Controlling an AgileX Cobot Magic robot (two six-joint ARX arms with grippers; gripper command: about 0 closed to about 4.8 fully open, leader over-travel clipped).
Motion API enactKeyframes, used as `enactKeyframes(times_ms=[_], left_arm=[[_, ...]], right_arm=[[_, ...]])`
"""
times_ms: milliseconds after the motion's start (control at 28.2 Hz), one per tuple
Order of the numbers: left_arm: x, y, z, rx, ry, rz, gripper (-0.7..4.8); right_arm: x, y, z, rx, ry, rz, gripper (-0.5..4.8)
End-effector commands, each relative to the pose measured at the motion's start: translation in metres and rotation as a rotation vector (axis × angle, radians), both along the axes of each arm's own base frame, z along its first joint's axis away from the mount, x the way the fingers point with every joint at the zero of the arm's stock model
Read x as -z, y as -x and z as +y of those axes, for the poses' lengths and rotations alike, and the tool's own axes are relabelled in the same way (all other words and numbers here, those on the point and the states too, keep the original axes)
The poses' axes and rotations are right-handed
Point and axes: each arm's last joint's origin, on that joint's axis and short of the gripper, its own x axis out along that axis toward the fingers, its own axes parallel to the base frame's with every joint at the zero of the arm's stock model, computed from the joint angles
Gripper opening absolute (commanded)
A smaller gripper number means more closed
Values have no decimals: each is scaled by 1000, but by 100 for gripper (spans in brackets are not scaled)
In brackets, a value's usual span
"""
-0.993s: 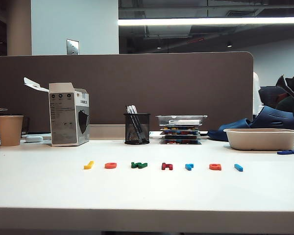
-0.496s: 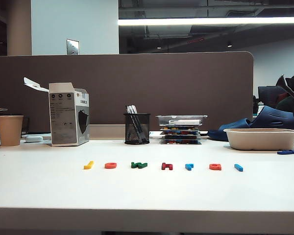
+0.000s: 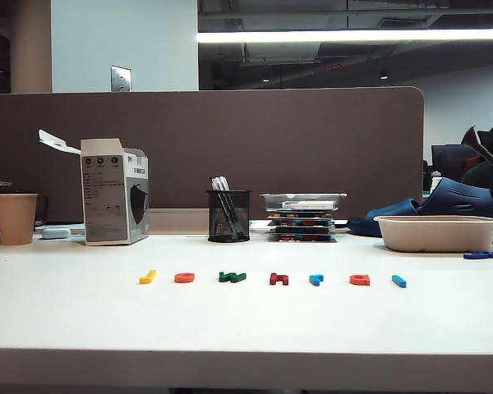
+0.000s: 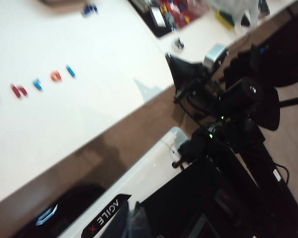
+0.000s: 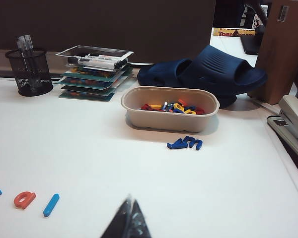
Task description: Select the appropriate letters from the row of letter magnets placed on the table to arrange into the word "car".
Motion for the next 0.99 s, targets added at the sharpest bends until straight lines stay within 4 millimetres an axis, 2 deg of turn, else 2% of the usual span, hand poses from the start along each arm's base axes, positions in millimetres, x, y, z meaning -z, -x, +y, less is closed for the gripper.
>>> enactKeyframes(times_ms=[35, 213, 425, 567, 709, 745, 922, 993], left_arm=[[4, -11, -17, -62, -39, 64, -5], [7, -28, -45, -87, -7, 85, -5], [12, -35, -80, -263, -7, -15, -5], [24, -27, -111, -316, -47, -21, -5], [39, -10, -127, -481, -132, -108, 1], [41, -5, -130, -518, -131, -110, 11], [54, 22, -150, -699, -60, -24, 180], [58, 26, -153, -701, -66, -8, 181]], right_arm=[[-3, 0, 0, 4, -1, -14, -6], [-3, 0, 0, 6, -1, -14, -6], [-3, 0, 0, 5, -1, -14, -6], [-3, 0, 0, 9, -1, -13, -6], [-3, 0, 0, 10, -13, -12, -6], [-3, 0, 0, 14, -16, -12, -6], [-2, 0, 0, 0, -19, -2, -6], [-1, 0, 0, 8, -19, 3, -6]])
